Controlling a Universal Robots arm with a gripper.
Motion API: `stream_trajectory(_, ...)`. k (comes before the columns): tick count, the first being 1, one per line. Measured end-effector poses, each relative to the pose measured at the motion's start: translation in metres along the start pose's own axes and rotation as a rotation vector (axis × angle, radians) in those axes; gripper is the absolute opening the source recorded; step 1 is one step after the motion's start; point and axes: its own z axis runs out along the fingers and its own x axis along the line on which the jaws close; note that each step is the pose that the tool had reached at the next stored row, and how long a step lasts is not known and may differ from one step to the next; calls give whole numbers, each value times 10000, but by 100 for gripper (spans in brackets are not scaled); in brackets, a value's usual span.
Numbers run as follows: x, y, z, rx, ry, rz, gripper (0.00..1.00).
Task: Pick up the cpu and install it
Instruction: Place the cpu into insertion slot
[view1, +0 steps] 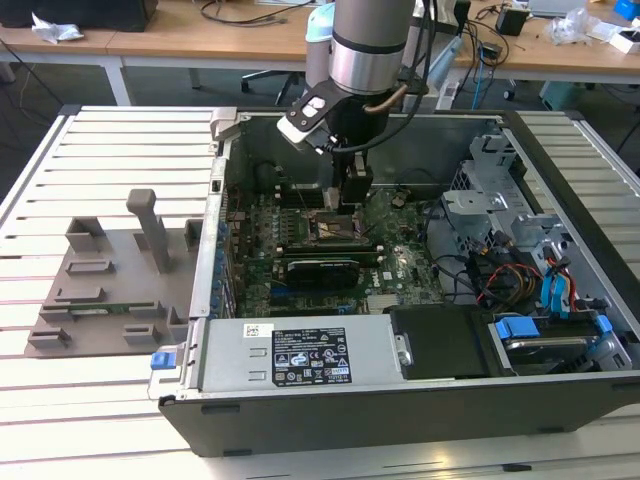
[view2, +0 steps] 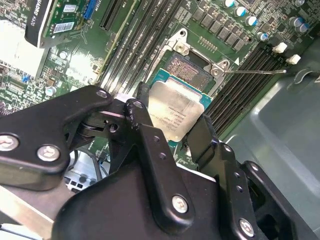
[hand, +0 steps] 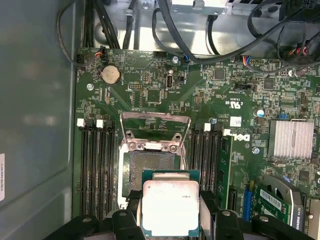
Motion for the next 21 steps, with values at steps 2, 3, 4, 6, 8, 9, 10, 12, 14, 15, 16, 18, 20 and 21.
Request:
stream_trajectory(2, 1, 1, 6, -3, 5, 1, 55)
stream_trajectory(3, 2, 1, 15, -2, 3, -1, 55)
stream_trajectory(4, 5, 1, 25, 1, -13, 0, 55)
stream_trajectory(6, 19, 3, 53, 3, -74, 3, 55)
stream_trajectory(8, 46, 5, 100, 7, -161, 6, 55)
stream_trajectory(9, 57, 5, 111, 7, -165, 6, 55)
stream_trajectory(10, 69, 7, 123, 7, -165, 5, 55)
stream_trajectory(12, 90, 9, 163, 7, -166, 4, 55)
stream_trajectory(14, 92, 9, 191, 6, -166, 5, 55)
stream_trajectory(15, 92, 9, 200, 6, -166, 5, 55)
stream_trajectory(16, 92, 10, 214, 7, -166, 5, 55)
stream_trajectory(18, 93, 11, 242, 7, -166, 5, 55)
stream_trajectory(20, 93, 12, 278, 6, -167, 5, 55)
stream_trajectory(21, 93, 12, 289, 7, -167, 5, 55)
